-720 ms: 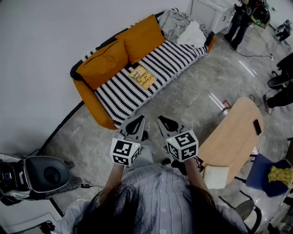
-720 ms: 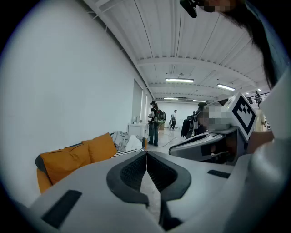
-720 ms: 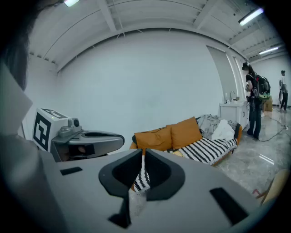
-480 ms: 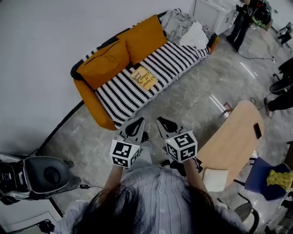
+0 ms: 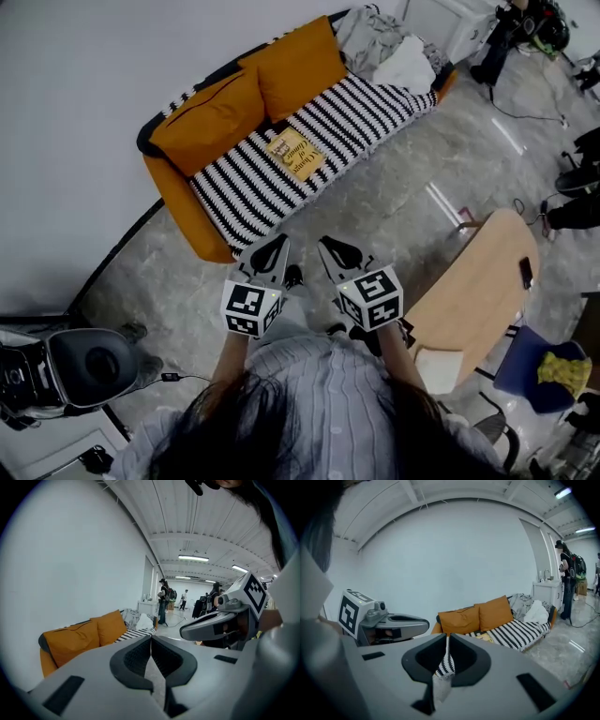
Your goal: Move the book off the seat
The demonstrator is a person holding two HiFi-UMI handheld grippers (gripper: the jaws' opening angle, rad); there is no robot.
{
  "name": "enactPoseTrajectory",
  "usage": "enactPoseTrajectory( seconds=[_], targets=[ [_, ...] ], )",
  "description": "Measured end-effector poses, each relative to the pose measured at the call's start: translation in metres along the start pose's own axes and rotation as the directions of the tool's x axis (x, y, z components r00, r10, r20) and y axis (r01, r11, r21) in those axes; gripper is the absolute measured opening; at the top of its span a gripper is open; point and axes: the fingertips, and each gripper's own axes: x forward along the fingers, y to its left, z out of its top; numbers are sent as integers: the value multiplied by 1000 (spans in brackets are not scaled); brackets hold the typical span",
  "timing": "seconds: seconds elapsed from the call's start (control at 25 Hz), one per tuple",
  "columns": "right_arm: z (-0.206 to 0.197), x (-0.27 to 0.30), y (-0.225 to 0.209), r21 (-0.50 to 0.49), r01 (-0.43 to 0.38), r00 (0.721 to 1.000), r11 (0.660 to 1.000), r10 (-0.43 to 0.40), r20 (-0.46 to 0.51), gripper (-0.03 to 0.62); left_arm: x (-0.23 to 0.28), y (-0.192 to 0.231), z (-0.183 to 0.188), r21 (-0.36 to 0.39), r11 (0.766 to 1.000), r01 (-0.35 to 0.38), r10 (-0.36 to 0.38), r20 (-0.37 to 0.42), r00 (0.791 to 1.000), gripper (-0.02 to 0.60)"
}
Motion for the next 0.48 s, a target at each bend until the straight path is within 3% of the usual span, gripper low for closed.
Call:
enactPoseTrajectory(
  seconds=[0.48],
  targets=[
    [19, 59, -36, 48, 85, 994, 995, -81, -75, 34, 41, 81, -4, -12, 1000, 7, -8, -39, 999, 12]
  ],
)
